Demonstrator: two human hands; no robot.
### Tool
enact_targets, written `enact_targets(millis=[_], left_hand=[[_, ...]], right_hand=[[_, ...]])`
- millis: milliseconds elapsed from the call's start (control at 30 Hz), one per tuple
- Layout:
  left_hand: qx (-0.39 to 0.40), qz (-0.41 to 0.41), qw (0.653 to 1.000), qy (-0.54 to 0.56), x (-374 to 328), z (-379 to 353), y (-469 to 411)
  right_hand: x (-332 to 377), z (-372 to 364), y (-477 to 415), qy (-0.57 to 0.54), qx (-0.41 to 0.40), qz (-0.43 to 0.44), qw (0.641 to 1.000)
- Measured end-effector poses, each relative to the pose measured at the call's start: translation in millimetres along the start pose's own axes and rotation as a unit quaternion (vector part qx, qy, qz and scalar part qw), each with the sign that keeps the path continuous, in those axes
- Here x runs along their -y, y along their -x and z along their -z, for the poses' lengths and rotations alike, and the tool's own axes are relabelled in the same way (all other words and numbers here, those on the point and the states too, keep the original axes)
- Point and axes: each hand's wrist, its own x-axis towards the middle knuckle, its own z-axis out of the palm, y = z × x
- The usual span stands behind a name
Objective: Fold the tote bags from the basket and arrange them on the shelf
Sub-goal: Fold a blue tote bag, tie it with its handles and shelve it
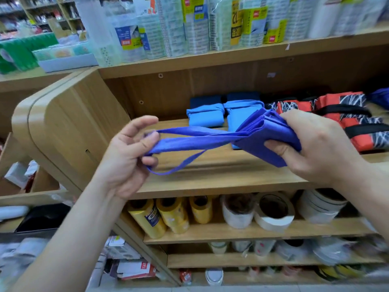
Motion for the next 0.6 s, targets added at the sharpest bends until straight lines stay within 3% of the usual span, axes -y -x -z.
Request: enact_targets(millis=[133, 200, 267, 333, 400, 433, 533, 600], left_hand=[[-0.005, 0.004, 1.0, 0.029, -2, 10, -6], [0.006, 0.033, 0.996, -0.081, 6, 14, -5], [-0.003, -0.024, 0.965, -0.259, 10, 15, -3], [-0.024, -0.169, 0.9, -0.401, 6, 2, 5], [0.02, -0.317, 0.798, -0.512, 1, -21, 17], [0.059, -0.352, 0.739, -0.571, 2, -34, 24], [0.117, -0.358, 0.559, -0.739, 19, -58, 32], [0.107, -0.337, 0.516, -0.78, 30, -62, 29]], right_hand=[[2, -1, 5, -0.048, 0.013, -0.005, 0.999], [0, 4, 2, -0.068, 0.028, -0.026, 0.997], [0, 8, -2, -0.067, 0.055, -0.032, 0.996], [3, 10, -6, -0.067, 0.083, -0.029, 0.994], [7, 10, -11, -0.071, 0.108, -0.031, 0.991], [8, 10, -13, -0.069, 0.117, -0.032, 0.99], [8, 10, -18, -0.067, 0.134, -0.031, 0.988], [7, 9, -19, -0.072, 0.139, -0.03, 0.987]])
